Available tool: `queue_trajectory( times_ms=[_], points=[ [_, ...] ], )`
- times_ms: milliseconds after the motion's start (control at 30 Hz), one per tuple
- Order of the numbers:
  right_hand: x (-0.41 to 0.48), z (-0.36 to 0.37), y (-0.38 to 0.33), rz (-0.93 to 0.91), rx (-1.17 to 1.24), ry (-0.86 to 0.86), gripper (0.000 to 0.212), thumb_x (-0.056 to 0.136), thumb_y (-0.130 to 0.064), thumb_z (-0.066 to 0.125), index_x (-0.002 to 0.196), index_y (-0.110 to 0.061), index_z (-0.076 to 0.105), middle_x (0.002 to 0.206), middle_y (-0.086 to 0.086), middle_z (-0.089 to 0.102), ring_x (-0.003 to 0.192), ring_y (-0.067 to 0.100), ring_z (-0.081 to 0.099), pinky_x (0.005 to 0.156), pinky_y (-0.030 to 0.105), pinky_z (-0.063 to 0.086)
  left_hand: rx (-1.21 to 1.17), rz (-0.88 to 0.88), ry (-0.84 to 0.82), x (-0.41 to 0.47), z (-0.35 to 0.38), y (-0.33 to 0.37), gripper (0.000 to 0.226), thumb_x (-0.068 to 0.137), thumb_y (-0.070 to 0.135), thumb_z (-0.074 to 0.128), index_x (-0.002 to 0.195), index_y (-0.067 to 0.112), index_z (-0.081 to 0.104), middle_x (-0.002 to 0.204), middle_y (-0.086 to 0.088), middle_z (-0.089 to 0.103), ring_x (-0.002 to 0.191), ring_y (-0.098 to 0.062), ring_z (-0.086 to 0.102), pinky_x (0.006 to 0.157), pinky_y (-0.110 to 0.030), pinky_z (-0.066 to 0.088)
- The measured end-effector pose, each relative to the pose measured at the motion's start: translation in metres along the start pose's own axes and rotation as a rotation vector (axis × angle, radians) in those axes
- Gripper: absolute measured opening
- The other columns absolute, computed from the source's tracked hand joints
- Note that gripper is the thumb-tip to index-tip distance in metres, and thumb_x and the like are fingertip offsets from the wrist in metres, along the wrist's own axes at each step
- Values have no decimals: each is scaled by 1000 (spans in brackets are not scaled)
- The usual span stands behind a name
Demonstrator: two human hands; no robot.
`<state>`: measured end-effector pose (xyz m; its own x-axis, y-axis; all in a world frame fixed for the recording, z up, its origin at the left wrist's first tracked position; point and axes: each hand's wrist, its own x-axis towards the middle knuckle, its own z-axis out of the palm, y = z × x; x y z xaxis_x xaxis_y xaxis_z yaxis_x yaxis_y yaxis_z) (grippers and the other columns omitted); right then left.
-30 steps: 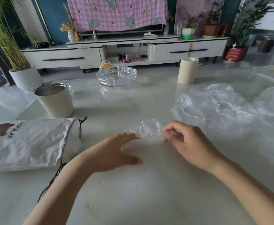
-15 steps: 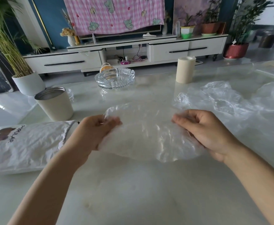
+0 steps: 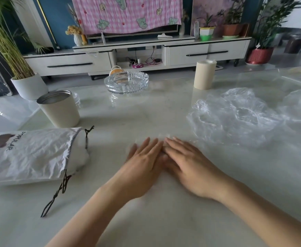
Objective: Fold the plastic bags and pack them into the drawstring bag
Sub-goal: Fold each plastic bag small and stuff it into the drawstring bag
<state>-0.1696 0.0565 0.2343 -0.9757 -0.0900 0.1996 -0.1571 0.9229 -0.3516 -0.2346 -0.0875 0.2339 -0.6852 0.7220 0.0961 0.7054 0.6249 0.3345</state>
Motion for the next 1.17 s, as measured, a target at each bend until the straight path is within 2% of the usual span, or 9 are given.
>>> queue_trajectory(
  times_ms=[67, 167, 367, 467, 601, 767, 934, 1034, 1168],
  points=[
    [-1, 1, 6, 81, -146, -185, 99, 64, -69, -15, 150, -25, 4, 158, -6, -8, 144, 9, -11, 106, 18, -18, 124, -99, -105, 1, 4, -9, 59, 97, 50, 16, 150, 30, 1, 158, 7, -9, 143, -8, -14, 113, -26, -12],
    [1, -2, 12, 88, -147, -229, 101, 57, -71, -18, 149, -30, -6, 151, -16, -20, 141, 5, -19, 107, 20, -20, 171, -159, -166, 3, 2, -14, 66, 92, 60, 14, 148, 34, -7, 156, 4, -18, 142, -9, -19, 114, -32, -14],
    [-9, -40, 14, 149, 315, -260, 64, 73, -49, 70, 129, -35, 41, 144, -21, 29, 131, -8, 24, 101, 2, 16, 200, -146, -128, 0, 4, -14, 76, 85, 71, 12, 149, 32, -4, 157, 1, -16, 143, -12, -17, 114, -32, -15],
    [-12, -39, 15, 74, 172, -327, 35, 78, -35, 72, 101, -33, 46, 130, -25, 31, 124, -6, 29, 93, -2, 18, 70, -69, 50, 2, 1, -15, 64, 93, 58, 33, 147, 26, 24, 158, 0, 9, 145, -11, 1, 114, -28, -5],
    [-5, -28, 15, 63, 221, -92, 8, 90, -18, 59, 82, -19, 55, 110, -4, 61, 105, 10, 54, 89, 15, 36, -244, 0, 218, 0, -19, -7, 56, 82, 68, 46, 119, 30, 62, 131, 12, 55, 122, 2, 44, 96, -4, 24],
    [-3, -41, 16, 303, 623, 155, 13, 94, -16, 53, 84, -11, 60, 70, -2, 65, 60, 4, 55, 62, 17, 42, -294, -51, -211, -13, -43, 1, 104, 49, 63, 77, 139, 44, 29, 124, 32, 38, 121, 12, 35, 95, -6, 28],
    [-4, -49, 16, 545, 972, 126, 16, 91, -23, 58, 91, -9, 64, 90, 15, 70, 62, 13, 59, 60, 26, 50, -569, -68, 43, -9, -47, 0, 7, 90, 18, 58, 89, 22, 64, 72, 17, 67, 63, 9, 58, 63, -15, 43],
    [-4, -53, 19, 588, 908, 225, 16, 88, -31, 61, 86, -15, 64, 87, 6, 67, 64, 12, 58, 57, 25, 48, -1084, -359, -13, -9, -57, 3, 33, 96, 22, 46, 74, 5, 64, 58, -5, 67, 42, -14, 60, 44, -25, 49],
    [-2, -46, 30, 559, 496, 420, 16, 90, -31, 59, 93, -15, 62, 81, -2, 64, 72, 9, 58, 61, 20, 41, -744, -551, 13, -9, -53, -7, 40, 97, 25, 50, 60, 9, 53, 37, 3, 51, 27, -9, 42, 32, -14, 26]
  ],
)
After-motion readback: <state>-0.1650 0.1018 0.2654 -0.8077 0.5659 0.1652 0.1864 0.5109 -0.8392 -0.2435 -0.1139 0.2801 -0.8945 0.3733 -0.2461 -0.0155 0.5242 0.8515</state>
